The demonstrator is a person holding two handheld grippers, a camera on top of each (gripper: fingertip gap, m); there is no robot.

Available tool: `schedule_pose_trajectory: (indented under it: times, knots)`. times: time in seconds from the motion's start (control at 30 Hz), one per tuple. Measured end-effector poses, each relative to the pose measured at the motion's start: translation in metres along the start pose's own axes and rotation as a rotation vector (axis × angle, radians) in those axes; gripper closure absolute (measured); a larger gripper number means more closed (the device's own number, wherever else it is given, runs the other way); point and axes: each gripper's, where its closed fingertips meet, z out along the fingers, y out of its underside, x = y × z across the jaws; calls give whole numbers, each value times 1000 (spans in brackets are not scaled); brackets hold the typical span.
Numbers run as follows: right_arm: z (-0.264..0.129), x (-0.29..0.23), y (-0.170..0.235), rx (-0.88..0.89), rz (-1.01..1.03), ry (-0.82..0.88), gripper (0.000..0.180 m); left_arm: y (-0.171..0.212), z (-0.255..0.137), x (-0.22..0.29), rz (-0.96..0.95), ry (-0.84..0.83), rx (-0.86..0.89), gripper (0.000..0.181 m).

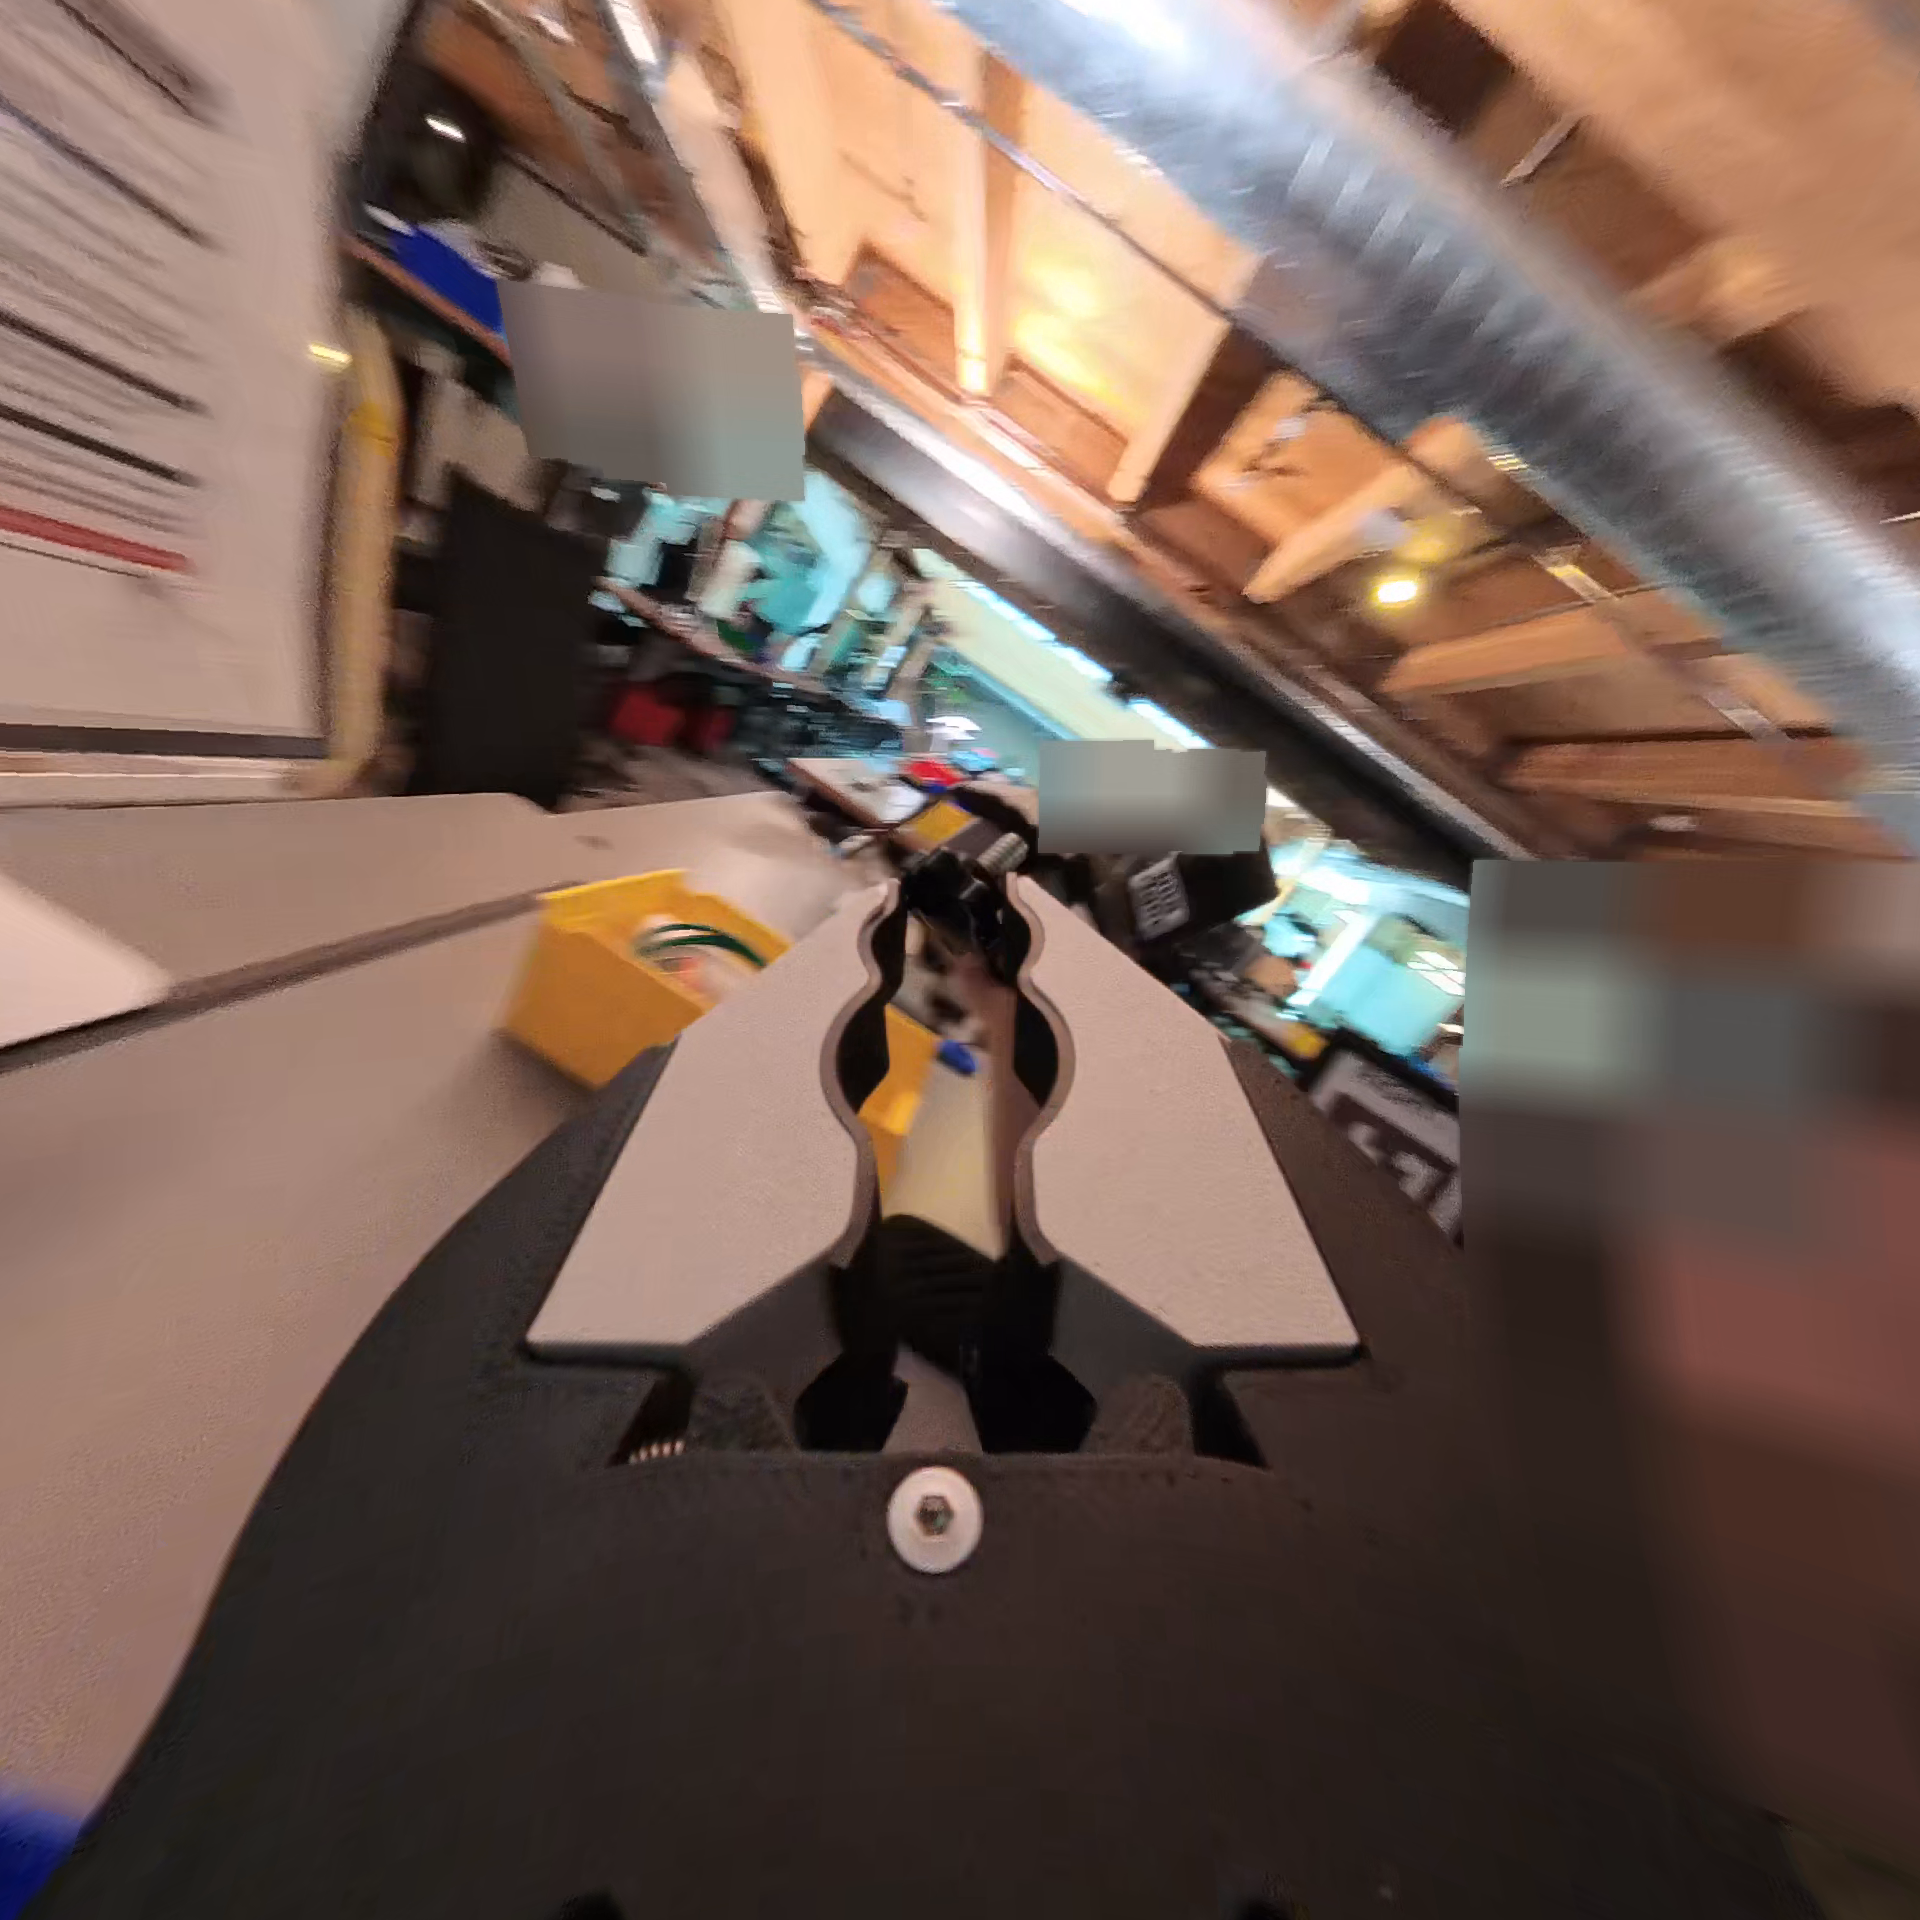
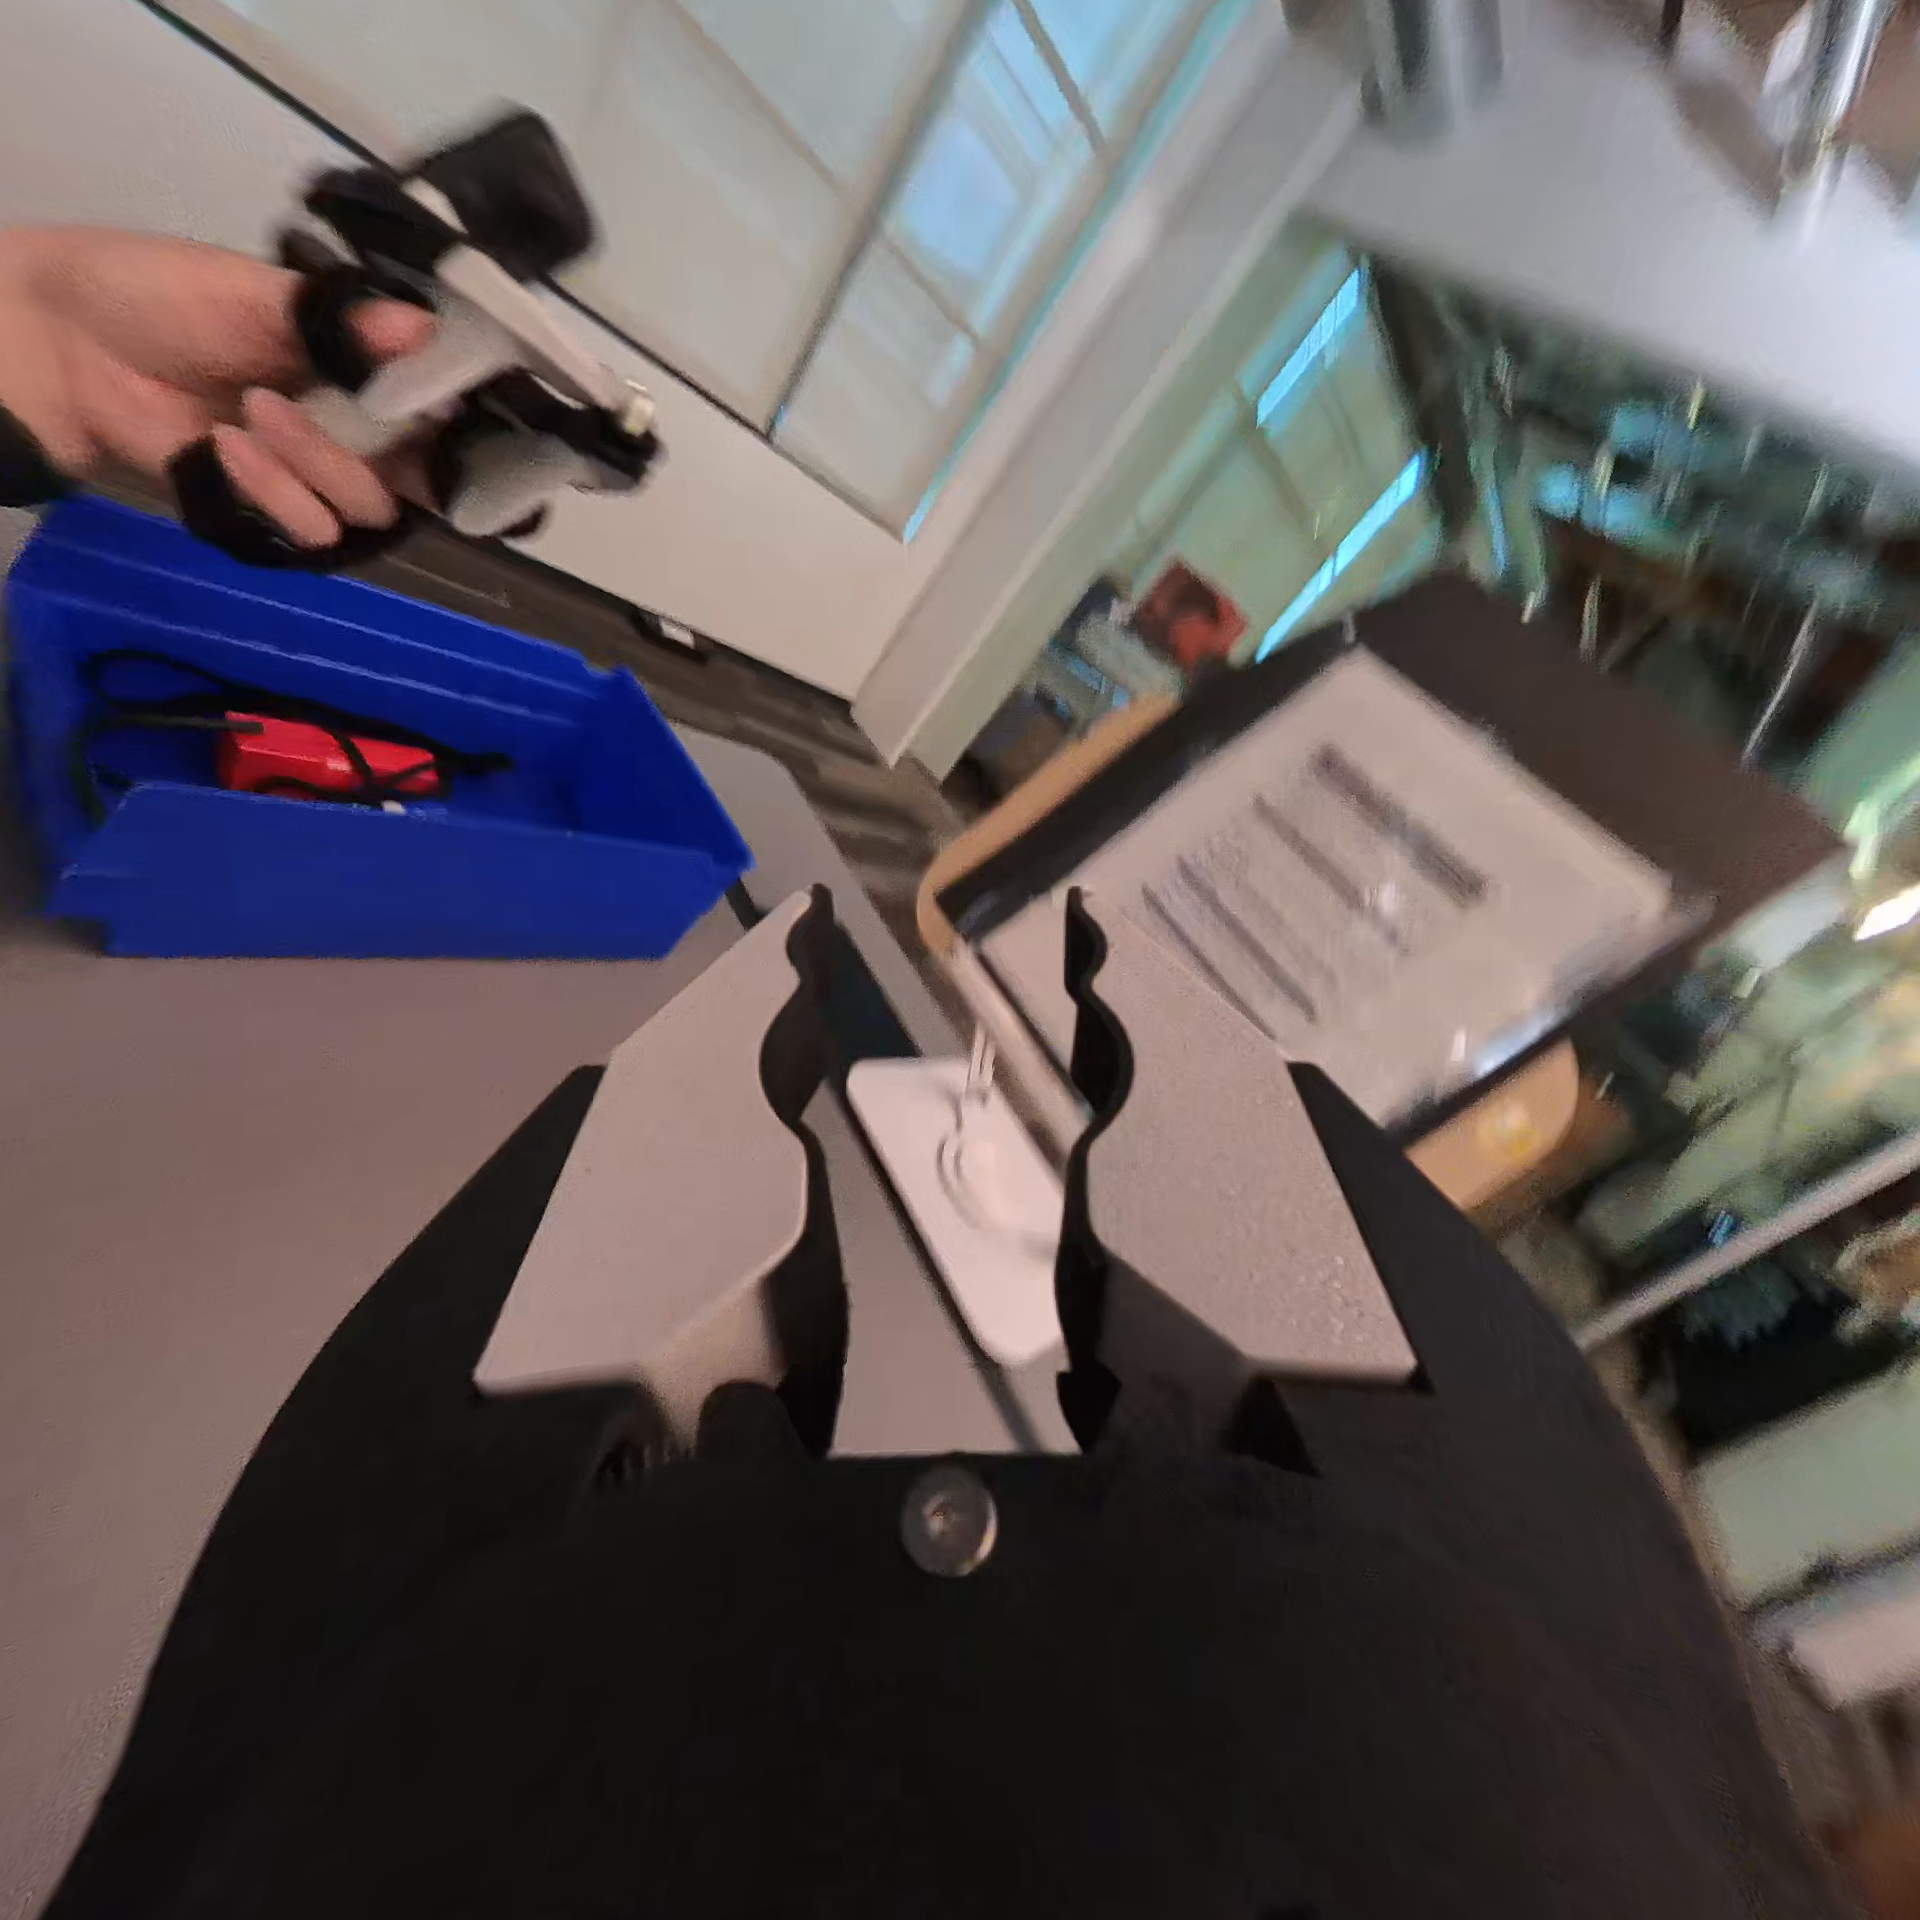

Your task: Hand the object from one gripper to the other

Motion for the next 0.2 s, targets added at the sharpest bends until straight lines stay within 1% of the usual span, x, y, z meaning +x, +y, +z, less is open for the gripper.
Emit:
schedule_pose_trajectory:
  times: [0.1,0.2]
  knots:
    - [15,-40,-37,125,-232,24,136,9,22,26,-66,133,-10,165]
    - [25,-77,-59,176,-474,69,136,27,47,45,-128,228,-59,165]
